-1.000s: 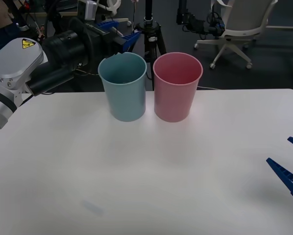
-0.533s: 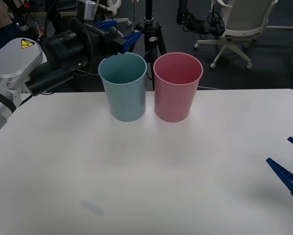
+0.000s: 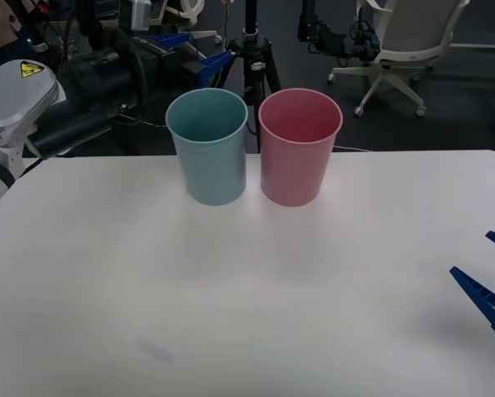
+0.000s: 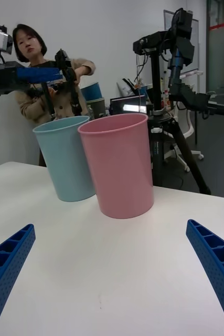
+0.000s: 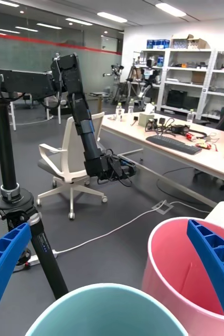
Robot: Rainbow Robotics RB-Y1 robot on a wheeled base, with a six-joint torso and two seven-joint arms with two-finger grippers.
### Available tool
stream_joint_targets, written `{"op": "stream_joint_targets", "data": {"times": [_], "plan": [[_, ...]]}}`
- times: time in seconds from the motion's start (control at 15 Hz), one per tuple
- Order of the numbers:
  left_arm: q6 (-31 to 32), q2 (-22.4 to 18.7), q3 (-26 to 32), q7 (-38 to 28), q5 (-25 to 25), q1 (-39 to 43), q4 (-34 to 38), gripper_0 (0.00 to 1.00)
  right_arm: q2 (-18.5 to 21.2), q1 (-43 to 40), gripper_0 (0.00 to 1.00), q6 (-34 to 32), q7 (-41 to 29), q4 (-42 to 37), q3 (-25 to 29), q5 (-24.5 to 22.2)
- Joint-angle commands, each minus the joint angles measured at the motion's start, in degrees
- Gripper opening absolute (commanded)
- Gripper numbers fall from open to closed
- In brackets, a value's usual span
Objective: Grasp the object on the table and drop it into the matching bin: aluminum can to the light blue bin, PET bottle to the pink bin.
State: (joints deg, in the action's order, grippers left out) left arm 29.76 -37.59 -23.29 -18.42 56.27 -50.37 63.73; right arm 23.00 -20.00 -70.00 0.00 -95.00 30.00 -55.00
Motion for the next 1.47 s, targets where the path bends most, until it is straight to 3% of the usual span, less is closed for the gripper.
{"op": "stream_joint_targets", "data": {"times": [0.07,0.33,0.8,1.27,1.47], "plan": [[1.8,-2.7,0.0,1.3,-3.5,1.4,1.7,1.00,0.0,0.0,1.00,0.0,0.0,0.0,0.0,0.0],[1.8,-9.3,0.0,3.1,-10.2,7.1,9.9,1.00,0.0,0.0,1.00,0.0,0.0,0.0,0.0,0.0],[0.4,-23.4,1.5,18.2,-27.4,22.3,25.1,1.00,0.0,0.0,1.00,0.0,0.0,0.0,0.0,0.0],[2.1,-22.8,11.0,19.9,-25.7,36.0,31.6,1.00,0.0,0.0,1.00,0.0,0.0,0.0,0.0,0.0],[5.5,-19.2,17.1,19.7,-20.6,42.5,33.4,1.00,0.0,0.0,1.00,0.0,0.0,0.0,0.0,0.0]]}}
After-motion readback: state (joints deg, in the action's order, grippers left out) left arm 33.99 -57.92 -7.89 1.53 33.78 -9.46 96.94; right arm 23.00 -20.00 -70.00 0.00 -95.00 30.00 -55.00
